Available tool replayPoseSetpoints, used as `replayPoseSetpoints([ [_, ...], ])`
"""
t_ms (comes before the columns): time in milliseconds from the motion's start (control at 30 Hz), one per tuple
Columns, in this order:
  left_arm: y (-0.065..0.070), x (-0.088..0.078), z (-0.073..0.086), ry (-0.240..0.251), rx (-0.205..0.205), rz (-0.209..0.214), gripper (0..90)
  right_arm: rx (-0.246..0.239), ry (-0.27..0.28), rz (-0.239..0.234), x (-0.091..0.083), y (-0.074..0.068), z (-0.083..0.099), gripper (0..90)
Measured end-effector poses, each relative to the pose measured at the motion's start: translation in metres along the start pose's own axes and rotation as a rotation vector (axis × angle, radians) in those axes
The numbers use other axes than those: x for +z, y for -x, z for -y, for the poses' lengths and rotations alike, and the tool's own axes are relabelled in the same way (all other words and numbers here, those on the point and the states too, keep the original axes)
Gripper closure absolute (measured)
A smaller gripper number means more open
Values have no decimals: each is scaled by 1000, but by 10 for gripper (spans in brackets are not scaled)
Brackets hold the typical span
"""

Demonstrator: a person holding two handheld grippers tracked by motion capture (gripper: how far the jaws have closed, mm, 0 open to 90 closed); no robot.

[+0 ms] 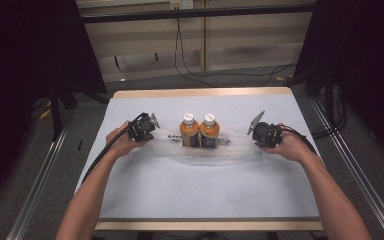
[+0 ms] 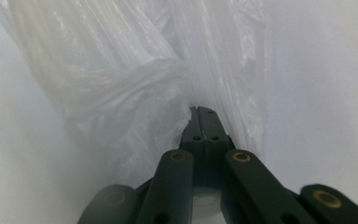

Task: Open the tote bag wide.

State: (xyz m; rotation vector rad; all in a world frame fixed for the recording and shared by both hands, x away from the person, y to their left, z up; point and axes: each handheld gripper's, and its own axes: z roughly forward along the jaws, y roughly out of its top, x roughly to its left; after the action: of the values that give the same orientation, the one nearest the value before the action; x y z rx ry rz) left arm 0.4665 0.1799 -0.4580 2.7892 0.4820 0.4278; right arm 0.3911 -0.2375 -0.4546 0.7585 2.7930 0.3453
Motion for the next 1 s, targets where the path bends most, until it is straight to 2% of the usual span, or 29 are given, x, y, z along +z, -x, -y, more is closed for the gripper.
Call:
replayPoseSetpoints([
  [167, -1, -1, 1, 2, 9, 7, 900, 7, 24, 12, -1, 3, 9, 900],
  [233, -3, -1, 3, 12, -28, 29, 900, 16, 28, 19, -1, 2, 10, 900],
  [333, -3, -1, 3, 11, -51, 25, 900, 15, 22, 39, -1, -1, 8, 900],
  [367, -5, -2, 4, 28, -74, 45, 900, 32, 32, 33, -1, -1, 8, 900],
  [400, -6, -3, 4, 46, -91, 47, 900, 48, 55, 19, -1, 1, 7, 900],
  [467, -8, -7, 7, 113, -143, 82, 900, 65, 92, 12, -3, 3, 6, 900],
  [533, -10, -13, 9, 167, -171, 115, 900, 110, 158, -19, -7, 3, 5, 900],
  [600, -10, -20, 9, 225, -184, 138, 900, 128, 237, -45, -13, 5, 4, 900],
  [667, -7, -27, 6, 275, -186, 144, 900, 155, 288, -70, -18, 5, 3, 900],
  [700, -7, -31, 4, 290, -173, 149, 900, 158, 330, -80, -20, 6, 2, 900],
  [800, -2, -41, -1, 319, -163, 148, 900, 162, 386, -89, -28, 4, -4, 900],
  [867, 2, -49, -2, 379, -171, 162, 900, 162, 425, -104, -32, 3, -7, 900],
  [900, 4, -52, -3, 391, -169, 170, 900, 169, 452, -112, -35, 2, -10, 900],
  [1000, 13, -63, -8, 474, -178, 191, 900, 178, 487, -108, -41, 2, -16, 900],
])
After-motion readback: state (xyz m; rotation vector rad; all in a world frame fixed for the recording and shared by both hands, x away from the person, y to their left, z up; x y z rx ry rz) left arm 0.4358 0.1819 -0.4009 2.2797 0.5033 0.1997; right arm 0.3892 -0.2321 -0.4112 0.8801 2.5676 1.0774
